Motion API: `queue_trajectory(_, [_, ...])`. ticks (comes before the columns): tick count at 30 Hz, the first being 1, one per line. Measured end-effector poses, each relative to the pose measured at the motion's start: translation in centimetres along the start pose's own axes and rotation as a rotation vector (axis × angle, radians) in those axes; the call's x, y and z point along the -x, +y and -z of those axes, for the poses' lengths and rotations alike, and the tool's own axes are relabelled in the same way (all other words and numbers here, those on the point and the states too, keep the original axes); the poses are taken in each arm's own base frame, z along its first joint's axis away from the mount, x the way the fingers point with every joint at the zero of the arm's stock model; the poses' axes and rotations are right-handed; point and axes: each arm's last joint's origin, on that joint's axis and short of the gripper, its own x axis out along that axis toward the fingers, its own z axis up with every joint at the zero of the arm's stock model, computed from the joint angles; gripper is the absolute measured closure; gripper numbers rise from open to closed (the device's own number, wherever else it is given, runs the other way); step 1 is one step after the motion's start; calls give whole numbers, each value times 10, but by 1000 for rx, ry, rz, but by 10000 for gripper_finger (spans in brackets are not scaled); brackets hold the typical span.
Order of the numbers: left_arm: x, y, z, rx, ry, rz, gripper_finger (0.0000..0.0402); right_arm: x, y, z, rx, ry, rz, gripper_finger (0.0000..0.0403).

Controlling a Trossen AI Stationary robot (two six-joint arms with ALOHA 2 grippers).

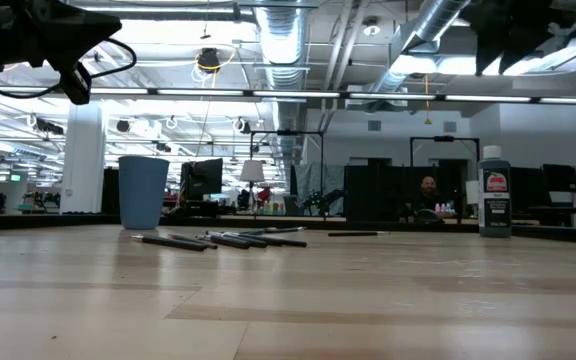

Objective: Pick & Place Paint Supplies
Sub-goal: Put the large green paint bottle into the white bin

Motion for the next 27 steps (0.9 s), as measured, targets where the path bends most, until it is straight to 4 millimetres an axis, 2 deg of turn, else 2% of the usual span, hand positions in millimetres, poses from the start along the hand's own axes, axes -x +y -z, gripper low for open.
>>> queue_trajectory(9, [0, 0, 0, 1, -1, 1, 398, -31, -18, -22, -31, 110, 98, 173])
queue_trajectory(19, [0, 0, 0, 2, -2, 1, 398, -64, -36, -41, -47, 249, 46, 173])
queue_trajectory(22, [0, 0, 0, 2, -2, 1, 398, -77, -40, -43, -64, 297, 54, 173])
queue_trajectory(27, [0, 0, 0, 2, -2, 1, 398, -110, -43, -31, -90, 376, -15, 173])
